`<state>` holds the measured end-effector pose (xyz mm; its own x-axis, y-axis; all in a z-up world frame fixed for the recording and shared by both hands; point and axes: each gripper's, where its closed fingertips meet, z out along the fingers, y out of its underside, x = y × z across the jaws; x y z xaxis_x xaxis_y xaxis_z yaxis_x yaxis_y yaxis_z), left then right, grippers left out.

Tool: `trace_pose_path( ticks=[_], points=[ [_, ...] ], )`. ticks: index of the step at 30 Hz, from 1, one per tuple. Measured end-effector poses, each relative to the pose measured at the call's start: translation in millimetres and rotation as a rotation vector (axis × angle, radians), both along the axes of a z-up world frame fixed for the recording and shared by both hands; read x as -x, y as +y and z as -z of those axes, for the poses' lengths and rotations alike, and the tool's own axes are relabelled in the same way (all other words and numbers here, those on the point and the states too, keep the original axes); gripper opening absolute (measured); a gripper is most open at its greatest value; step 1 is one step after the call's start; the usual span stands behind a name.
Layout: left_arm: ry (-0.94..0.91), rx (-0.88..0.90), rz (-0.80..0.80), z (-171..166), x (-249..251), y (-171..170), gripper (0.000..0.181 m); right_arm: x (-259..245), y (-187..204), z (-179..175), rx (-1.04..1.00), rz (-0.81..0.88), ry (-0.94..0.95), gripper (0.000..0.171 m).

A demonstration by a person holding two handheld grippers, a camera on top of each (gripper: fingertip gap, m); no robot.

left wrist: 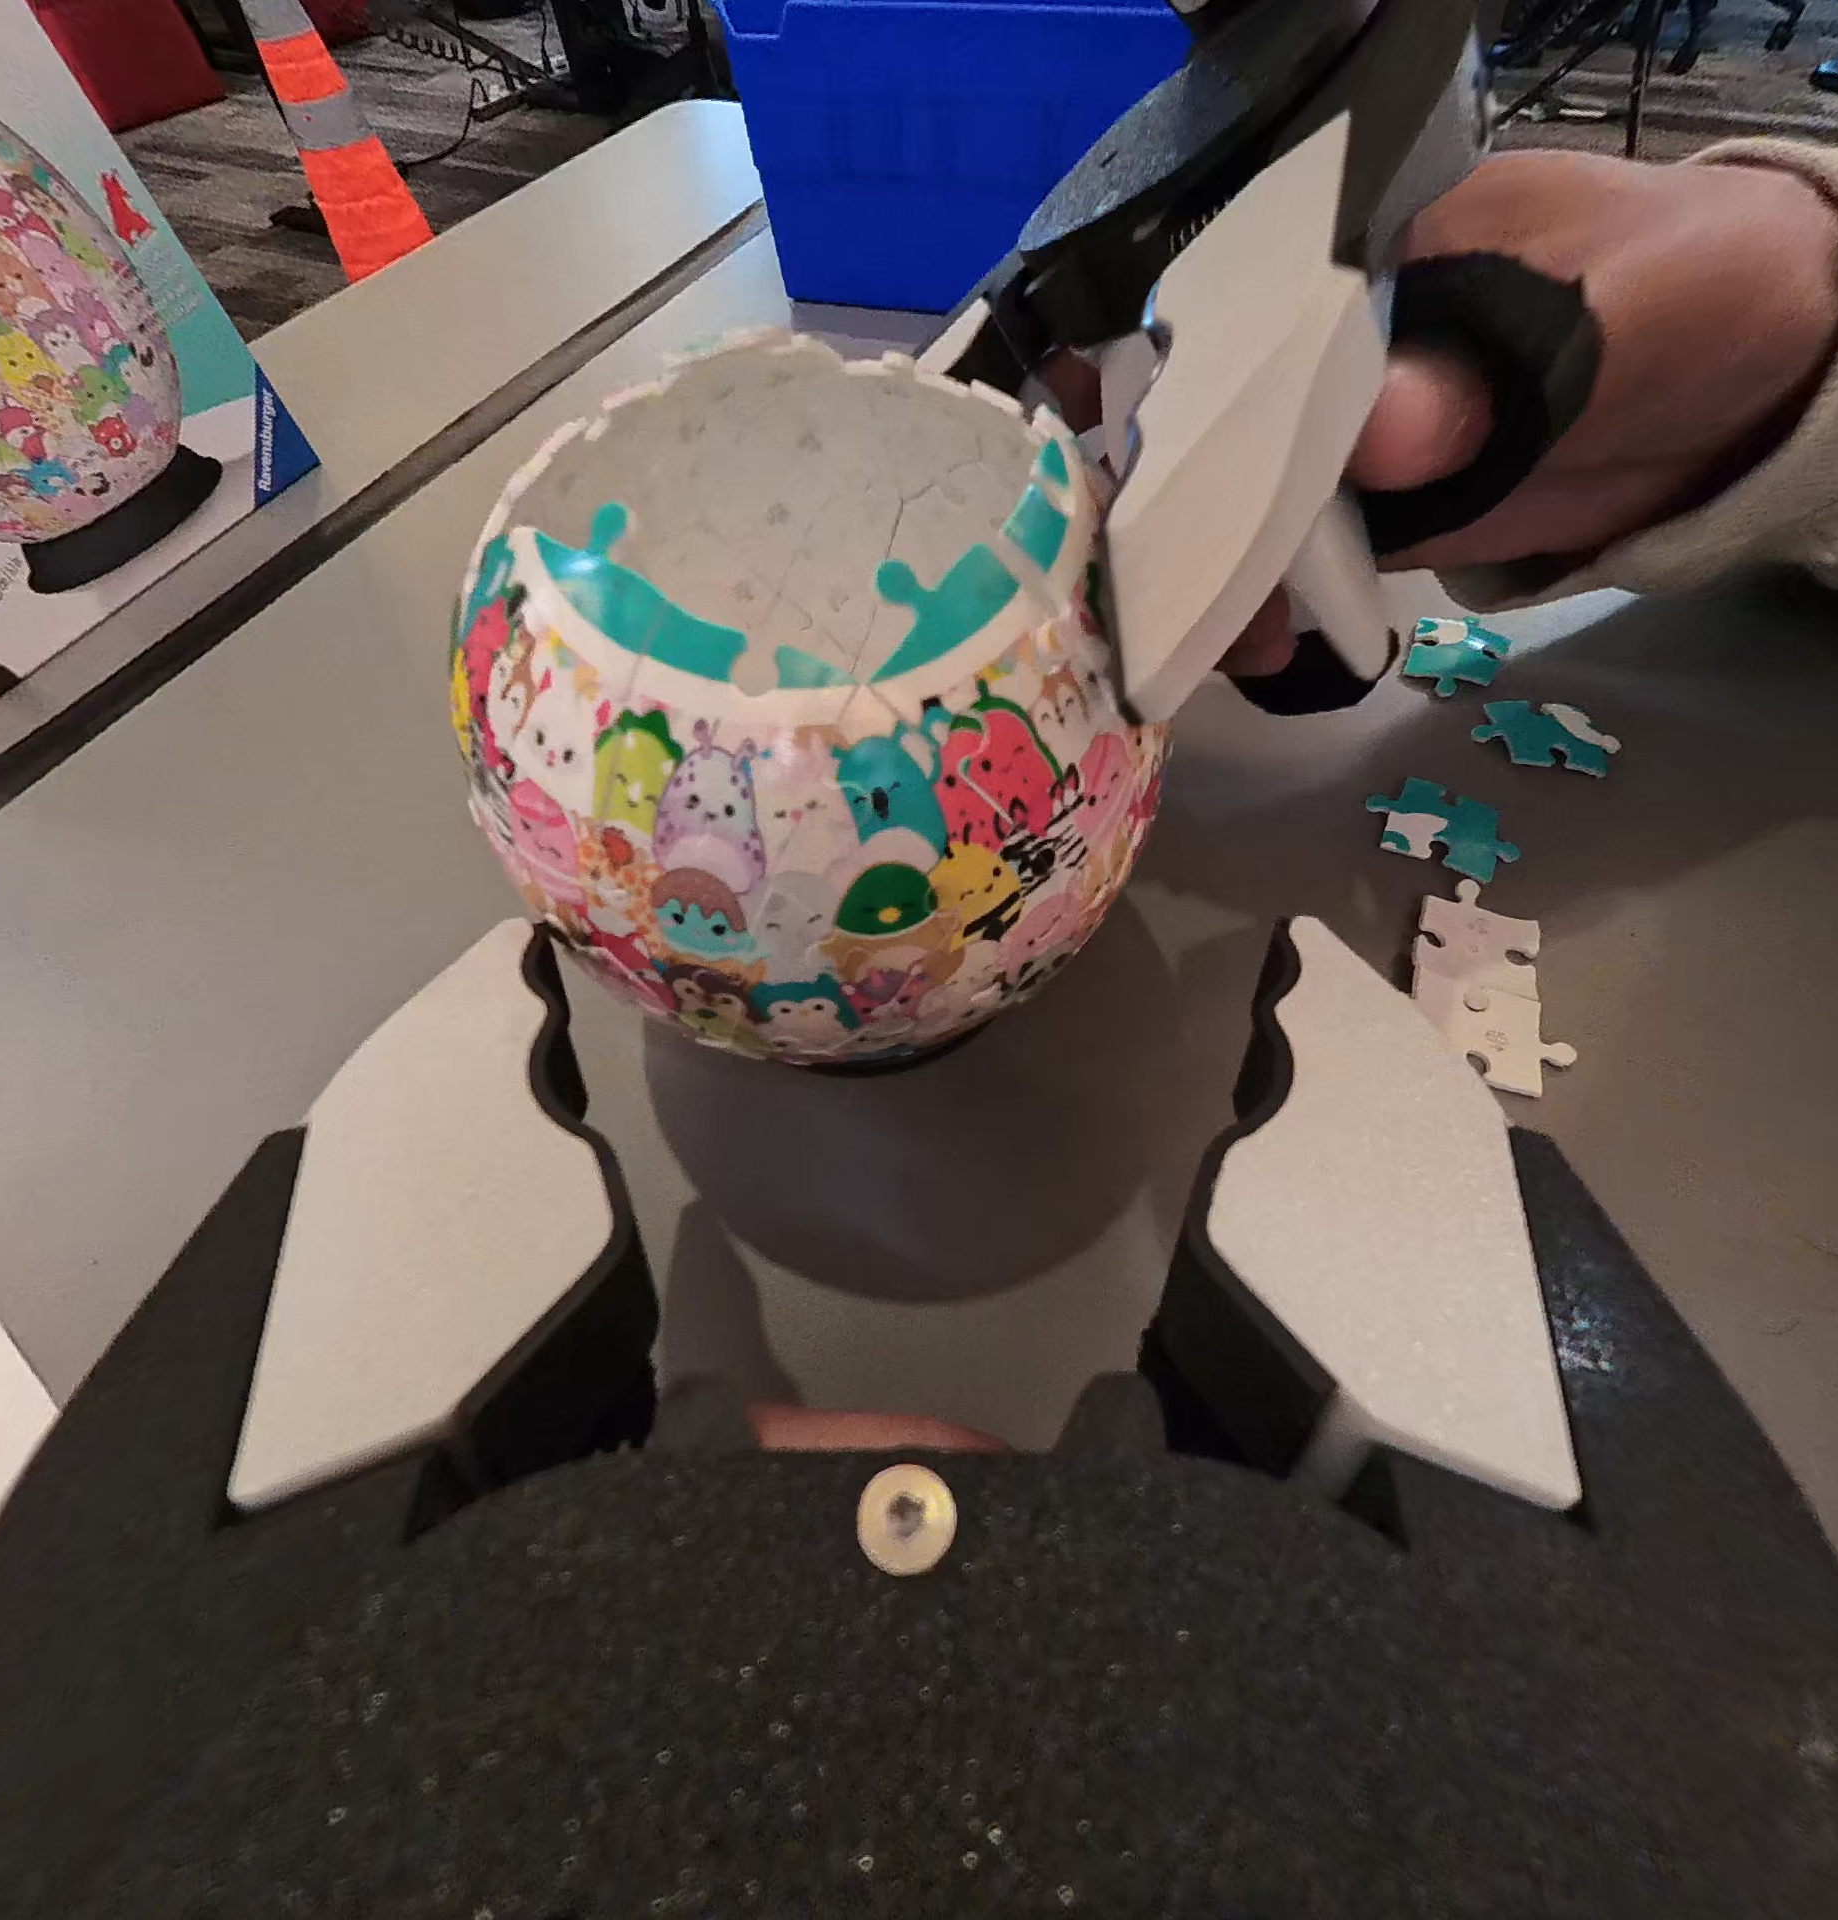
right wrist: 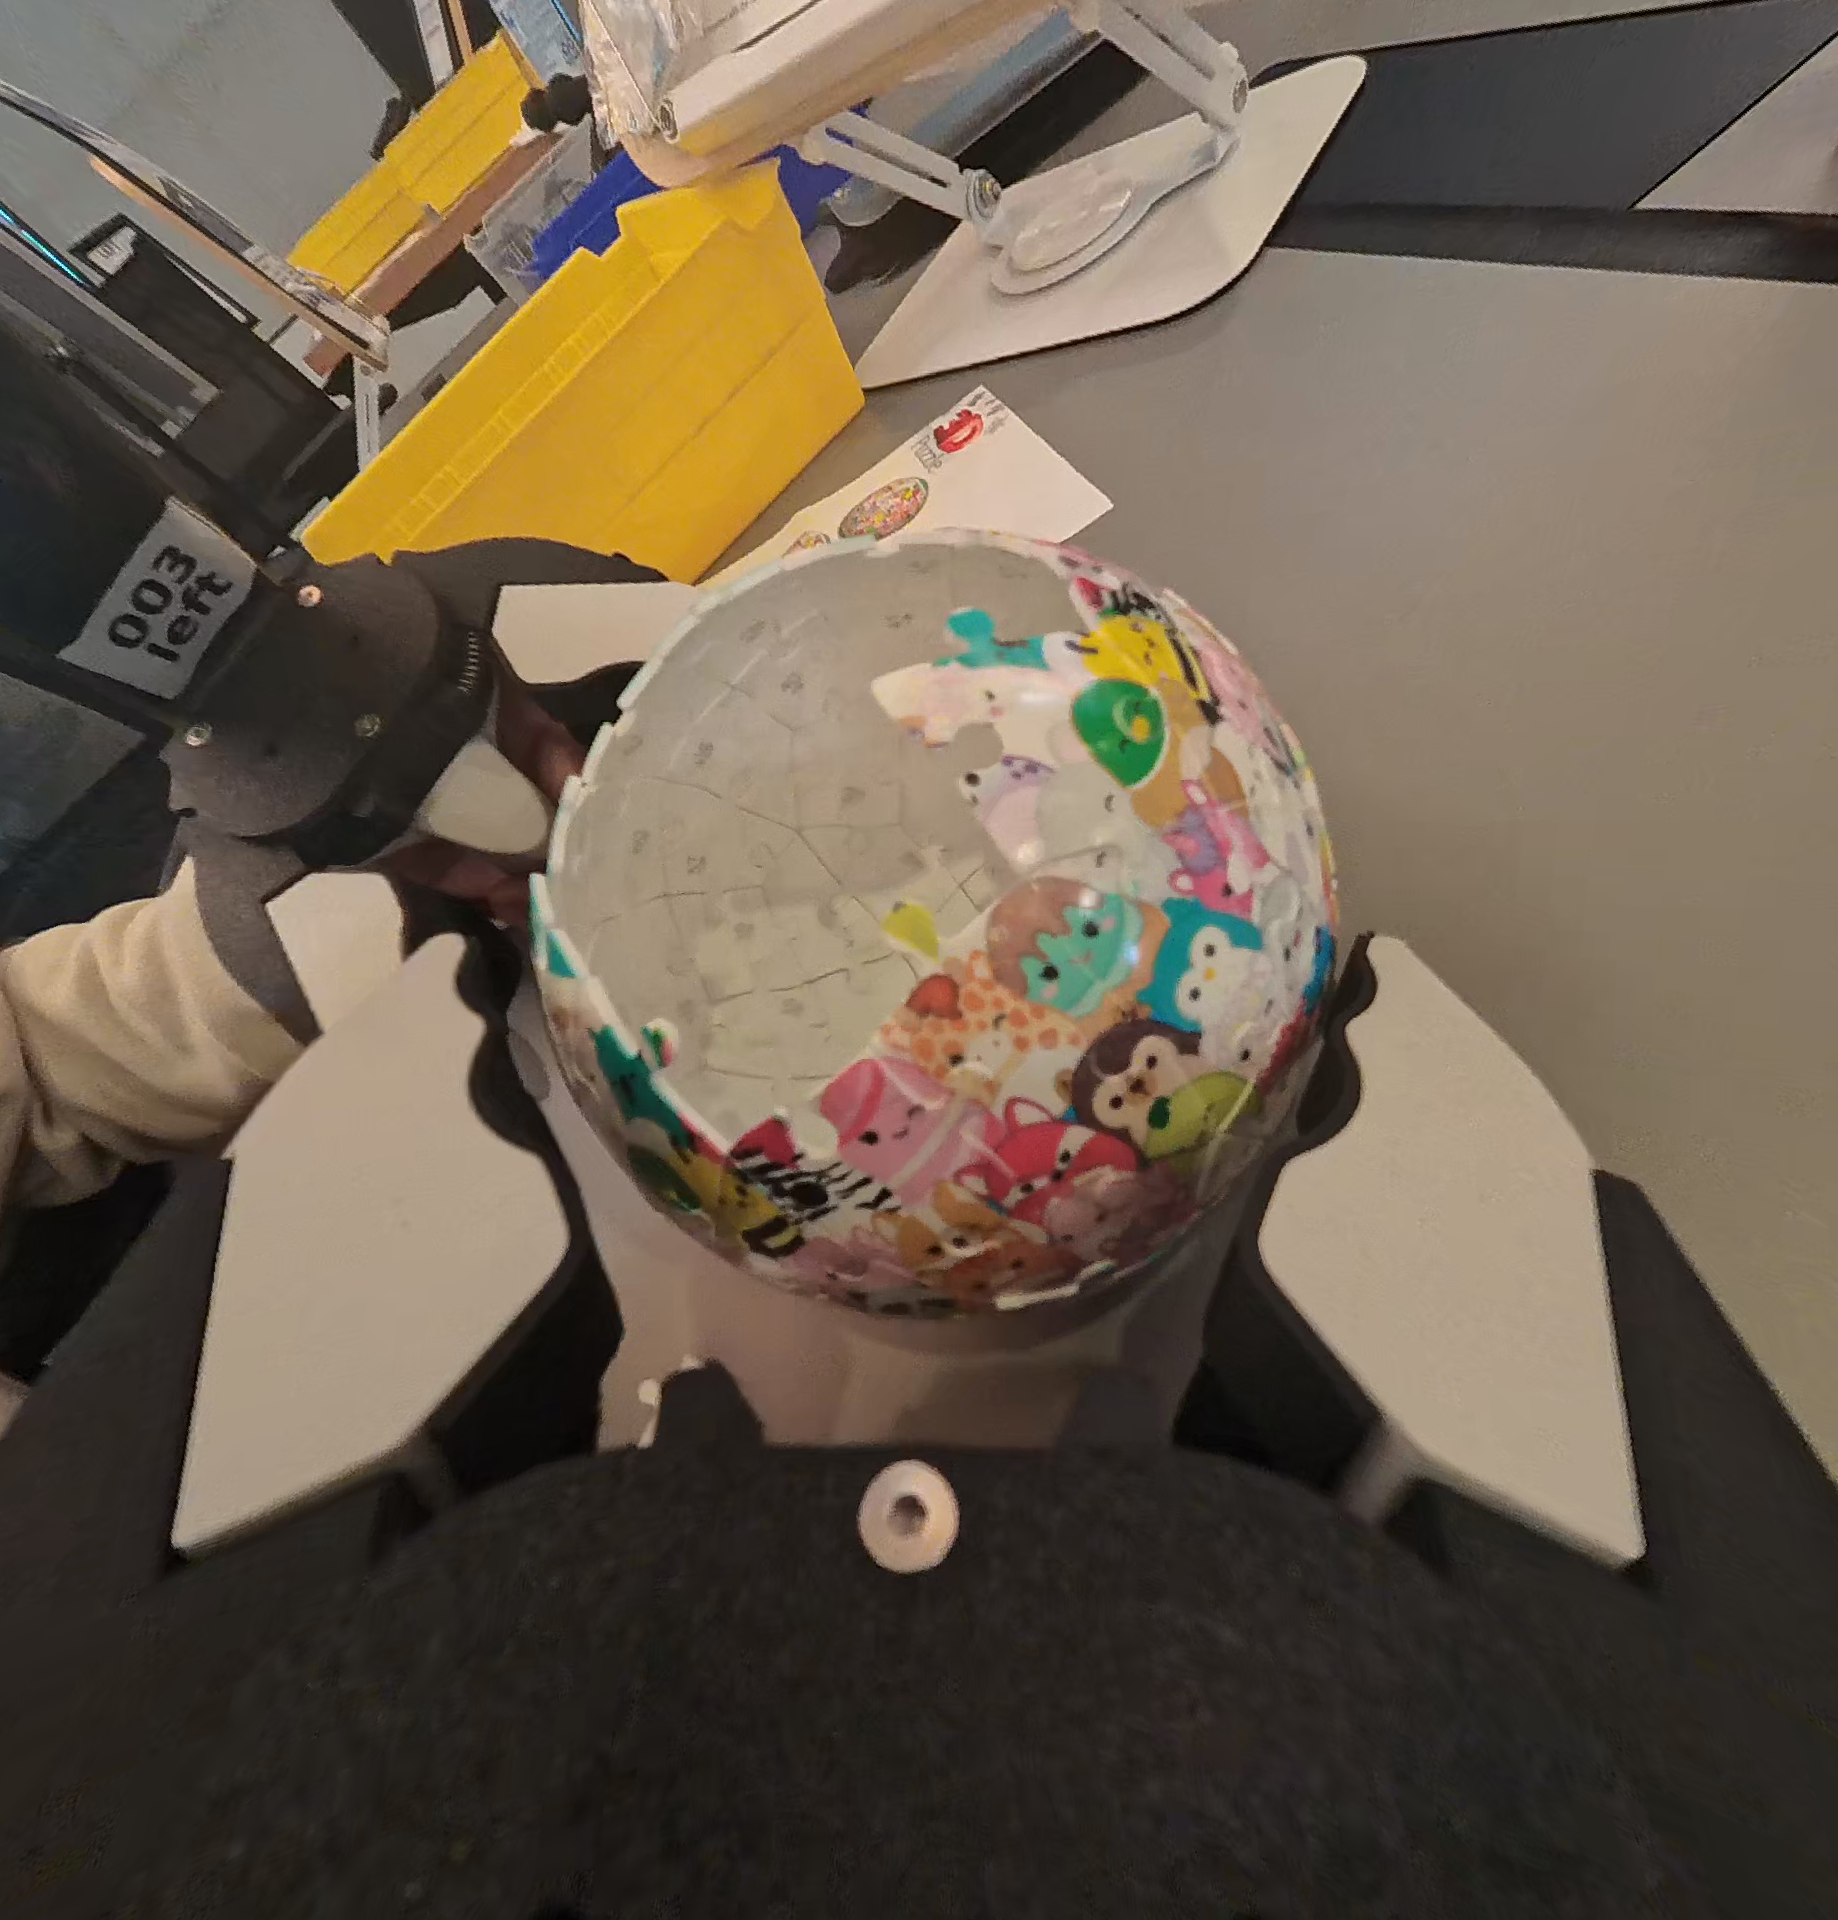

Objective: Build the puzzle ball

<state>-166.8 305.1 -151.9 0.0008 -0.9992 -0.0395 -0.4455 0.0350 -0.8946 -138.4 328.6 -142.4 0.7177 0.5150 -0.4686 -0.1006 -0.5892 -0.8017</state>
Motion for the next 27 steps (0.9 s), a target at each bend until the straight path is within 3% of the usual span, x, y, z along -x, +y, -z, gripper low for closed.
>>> trace_pose_path(
  ticks=[4,7,14,18,22,27],
  points=[
    [0.008,-0.009,-0.002,1.1,-0.9,-0.8,0.126,-1.5,1.4,1.8,0.011,0.021,-0.015,0.138],
    [0.005,-0.01,-0.003,0.7,0.2,0.5,0.123,1.3,1.1,-3.0,0.005,0.012,0.039,0.146],
    [0.003,-0.011,-0.005,0.8,0.8,1.5,0.122,1.5,-2.7,-1.2,-0.013,-0.041,0.02,0.145],
    [0.005,-0.009,-0.004,0.8,0.4,0.6,0.124,-2.9,0.0,0.6,-0.021,-0.023,0.015,0.135],
    [0.011,-0.019,-0.008,2.0,-0.8,1.0,0.128,-2.6,1.0,0.5,-0.014,-0.012,0.019,0.136],
    [0.005,-0.011,-0.007,0.6,1.1,2.2,0.123,-2.4,-1.8,-7.6,-0.004,-0.04,0.13,0.14]
  ],
)
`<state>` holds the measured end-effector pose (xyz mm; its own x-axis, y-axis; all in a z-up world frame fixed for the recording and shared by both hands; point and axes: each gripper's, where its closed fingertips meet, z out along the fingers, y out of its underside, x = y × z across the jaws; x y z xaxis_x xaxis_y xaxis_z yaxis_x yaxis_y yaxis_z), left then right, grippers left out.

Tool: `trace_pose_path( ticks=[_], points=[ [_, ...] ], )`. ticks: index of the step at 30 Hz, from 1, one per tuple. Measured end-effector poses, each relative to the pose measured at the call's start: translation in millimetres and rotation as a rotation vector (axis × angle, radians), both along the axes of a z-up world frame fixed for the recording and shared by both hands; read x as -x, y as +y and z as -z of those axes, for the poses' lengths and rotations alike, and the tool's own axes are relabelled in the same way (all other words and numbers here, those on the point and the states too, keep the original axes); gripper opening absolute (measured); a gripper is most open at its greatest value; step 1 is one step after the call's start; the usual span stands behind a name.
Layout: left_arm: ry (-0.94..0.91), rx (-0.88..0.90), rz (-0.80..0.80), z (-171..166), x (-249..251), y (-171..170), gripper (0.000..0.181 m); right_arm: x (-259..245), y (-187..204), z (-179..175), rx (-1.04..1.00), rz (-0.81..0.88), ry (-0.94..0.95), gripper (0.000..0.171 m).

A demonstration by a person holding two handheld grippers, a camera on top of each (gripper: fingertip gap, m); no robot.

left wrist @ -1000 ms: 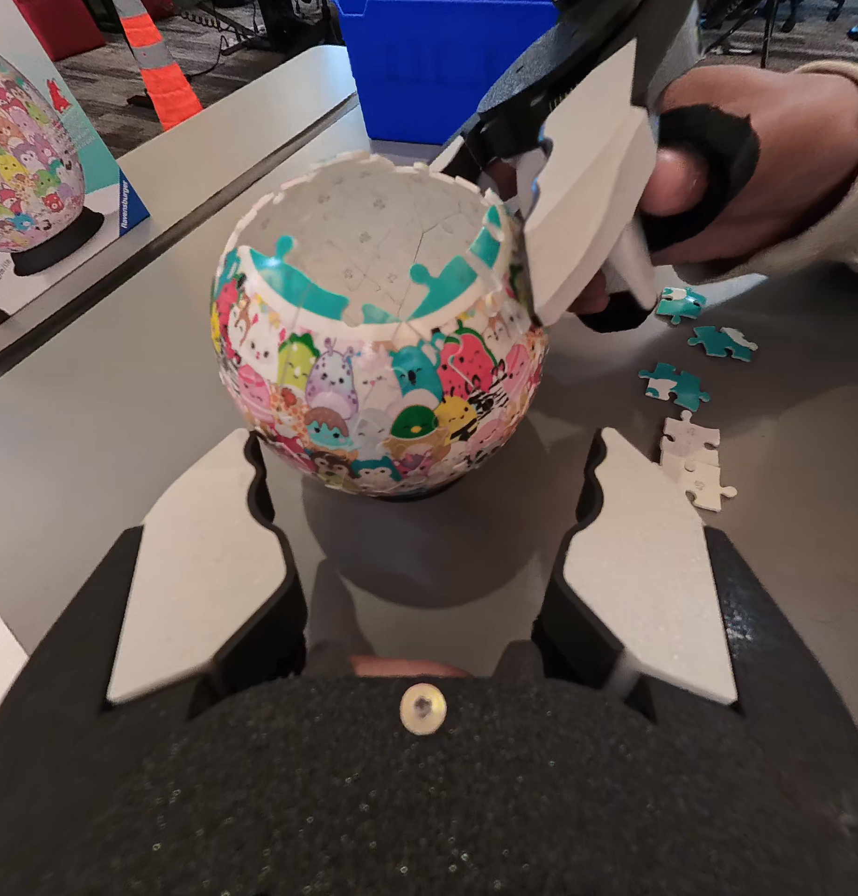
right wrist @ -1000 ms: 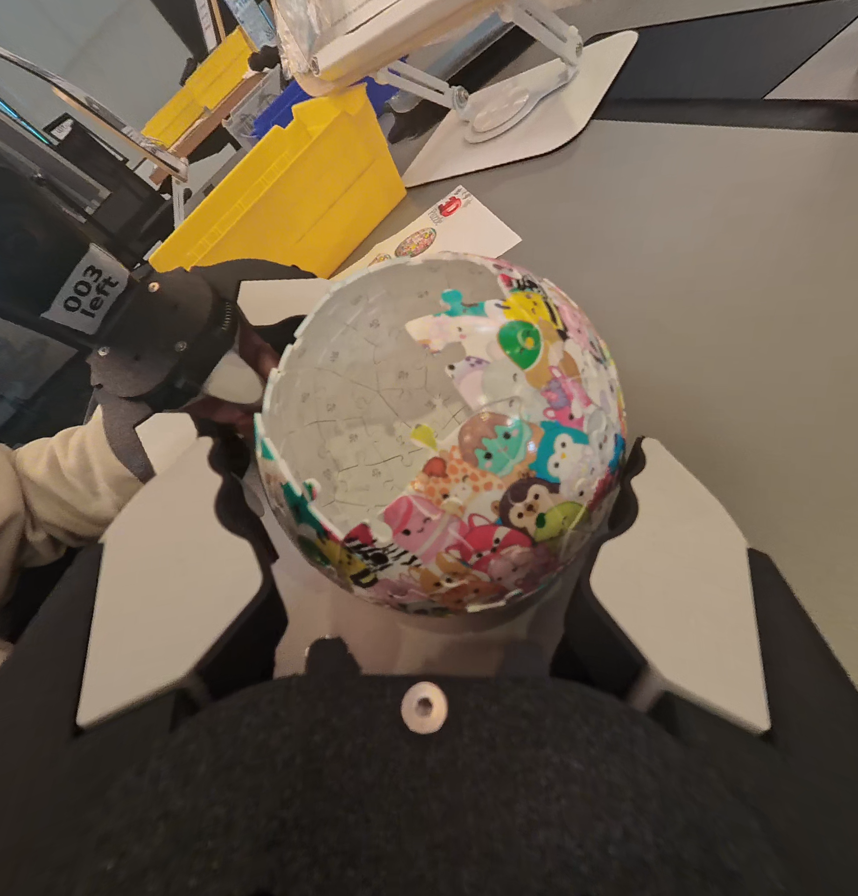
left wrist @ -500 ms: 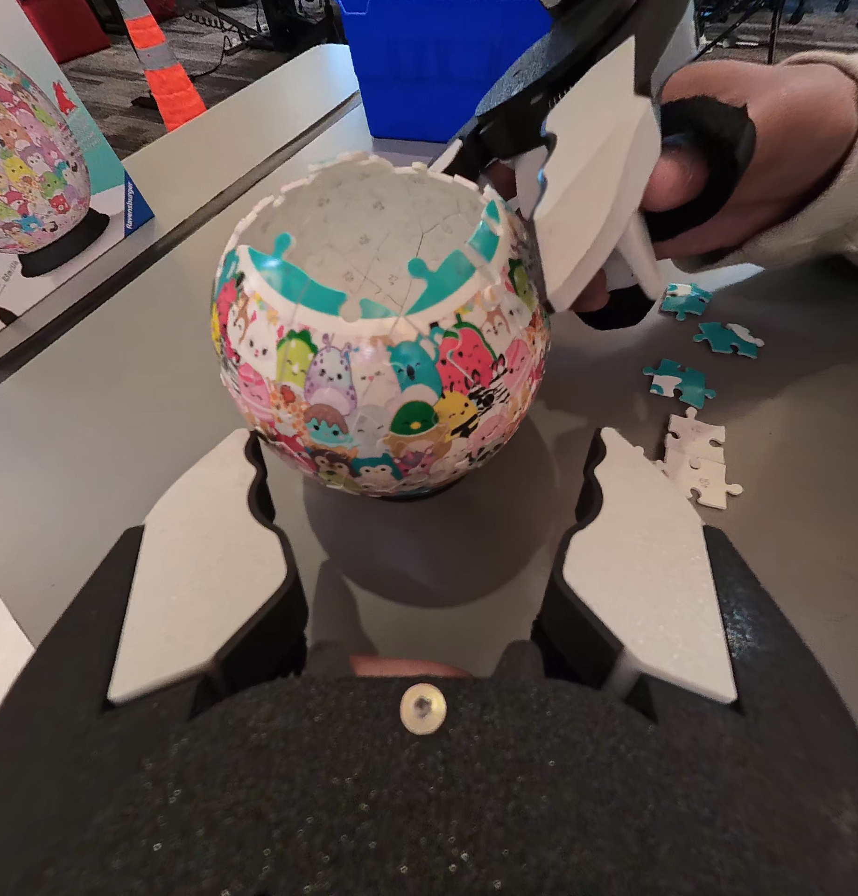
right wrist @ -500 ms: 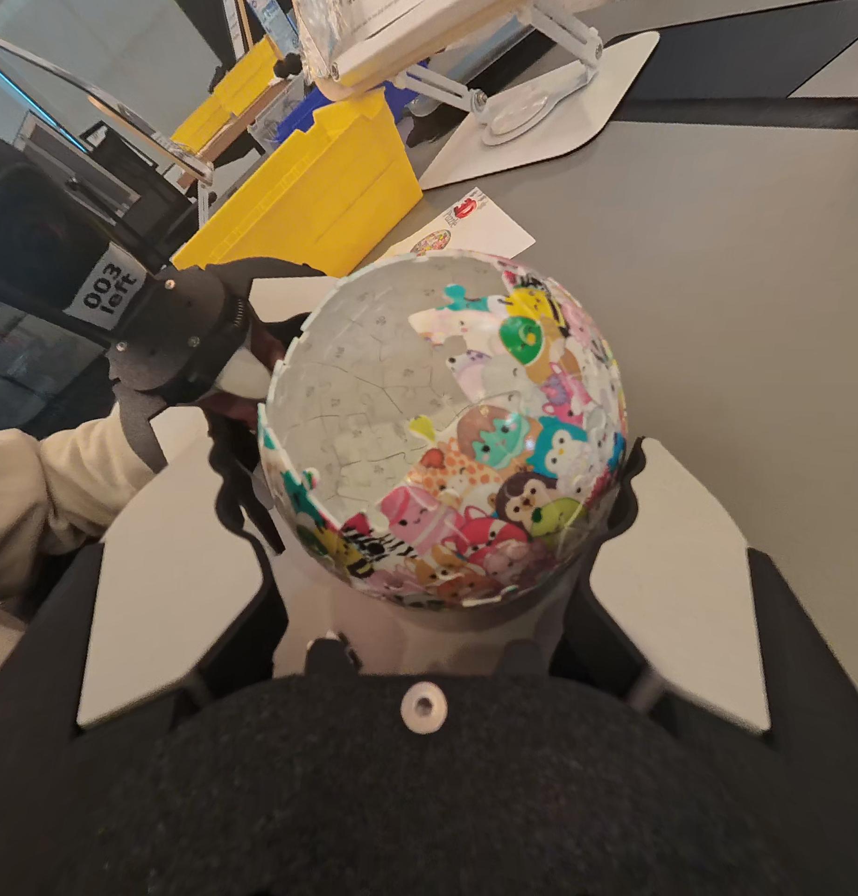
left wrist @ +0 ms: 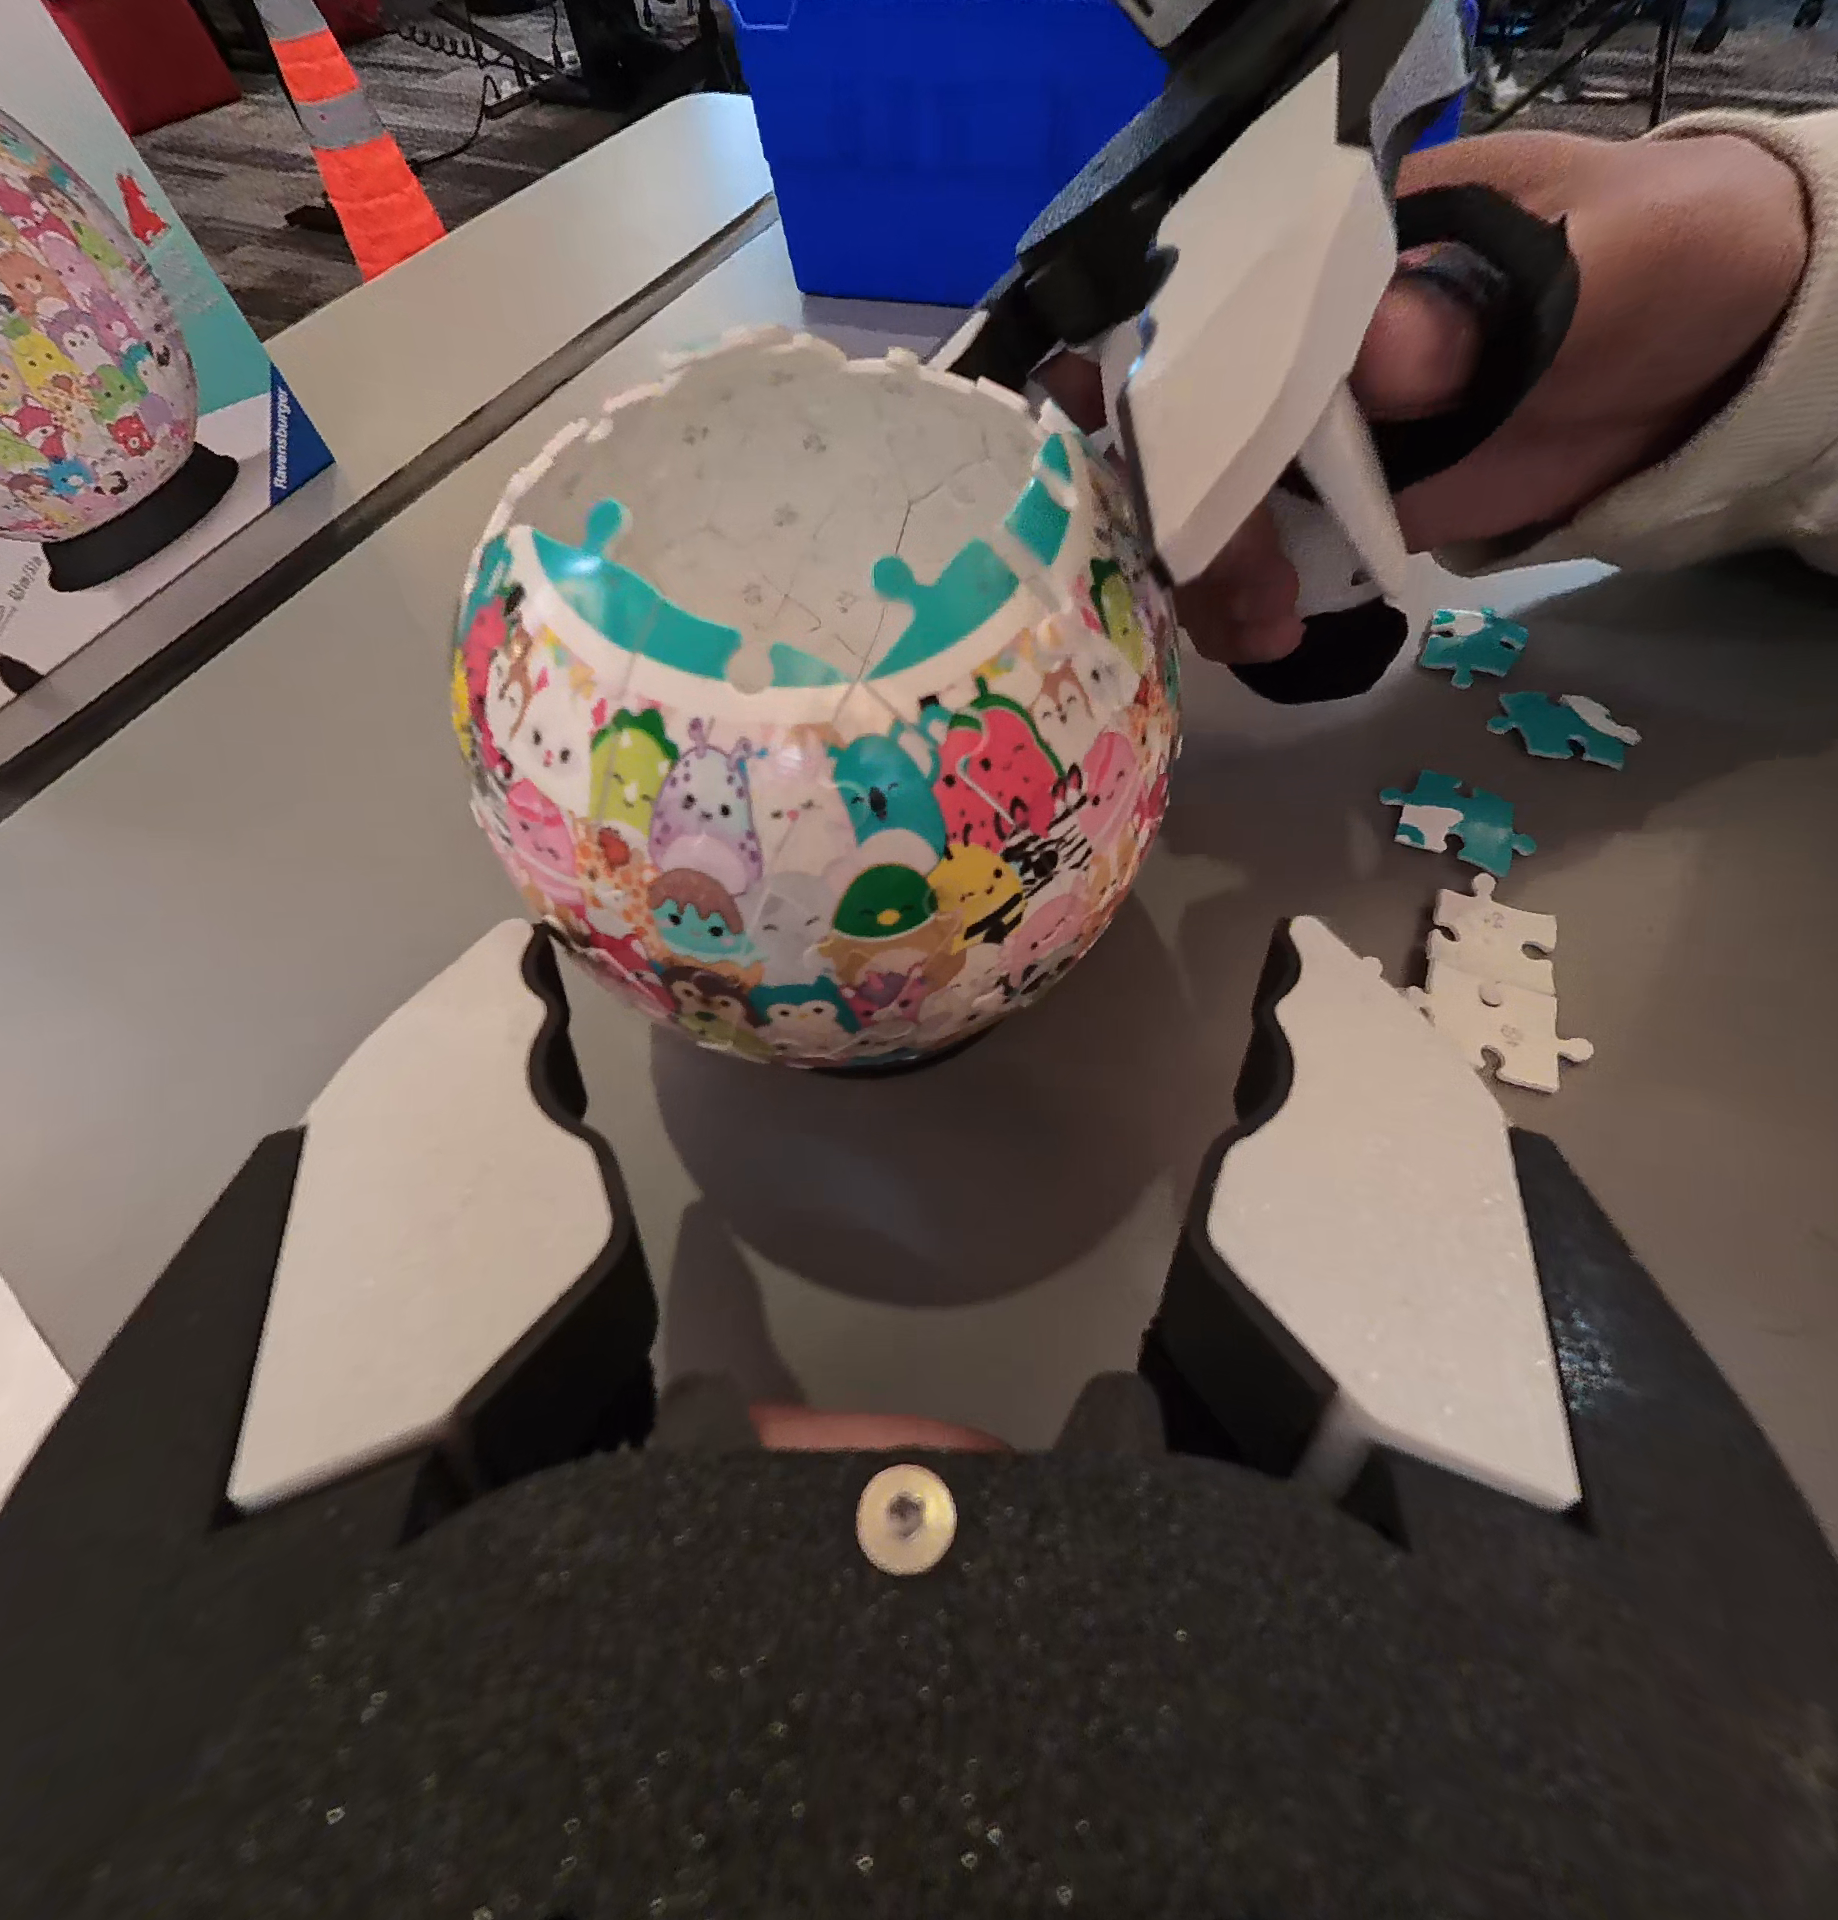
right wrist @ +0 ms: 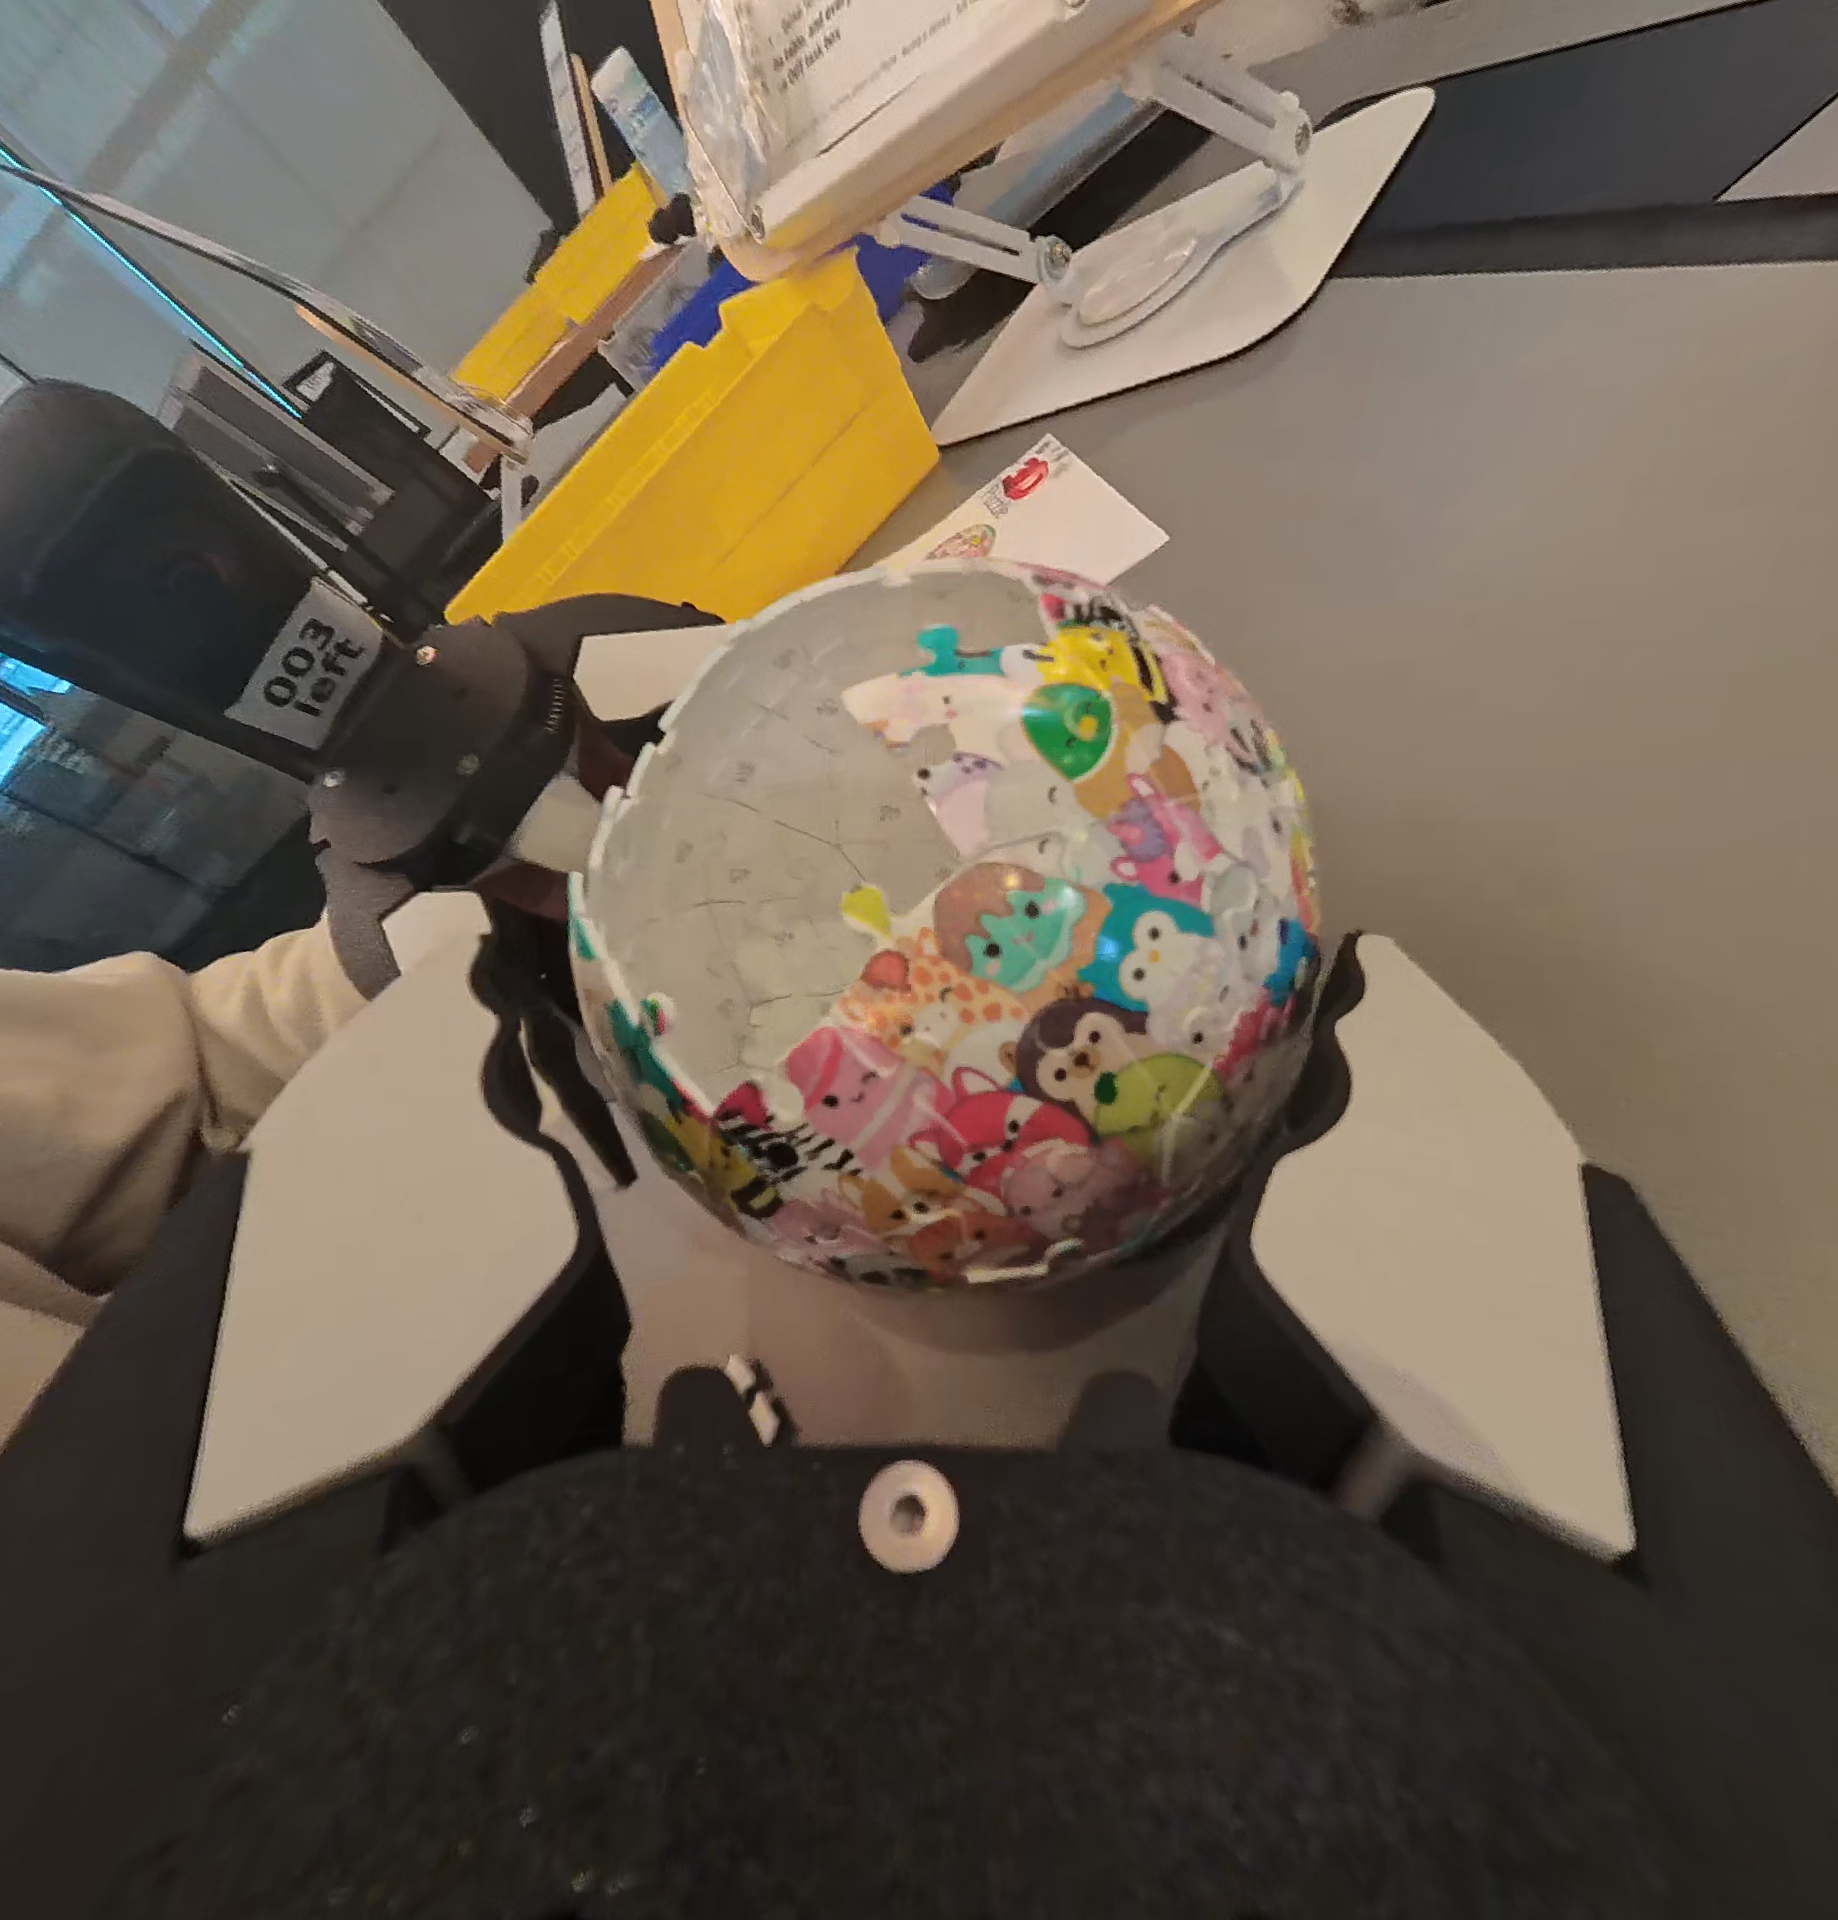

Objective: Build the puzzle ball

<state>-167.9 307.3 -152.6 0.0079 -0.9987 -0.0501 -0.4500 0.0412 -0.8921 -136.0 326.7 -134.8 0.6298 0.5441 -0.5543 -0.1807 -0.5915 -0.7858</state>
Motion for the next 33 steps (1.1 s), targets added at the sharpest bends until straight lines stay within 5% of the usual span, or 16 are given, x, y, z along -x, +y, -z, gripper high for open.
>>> trace_pose_path(
  ticks=[20,33],
  points=[
    [0.004,-0.011,0.001,0.7,-0.1,-1.7,0.123,6.0,0.6,19.1,-0.042,-0.001,-0.252,0.146],
    [-0.02,-0.01,-0.013,-4.0,2.8,2.7,0.115,-0.8,-3.5,4.8,-0.007,0.03,-0.144,0.141]
  ],
)
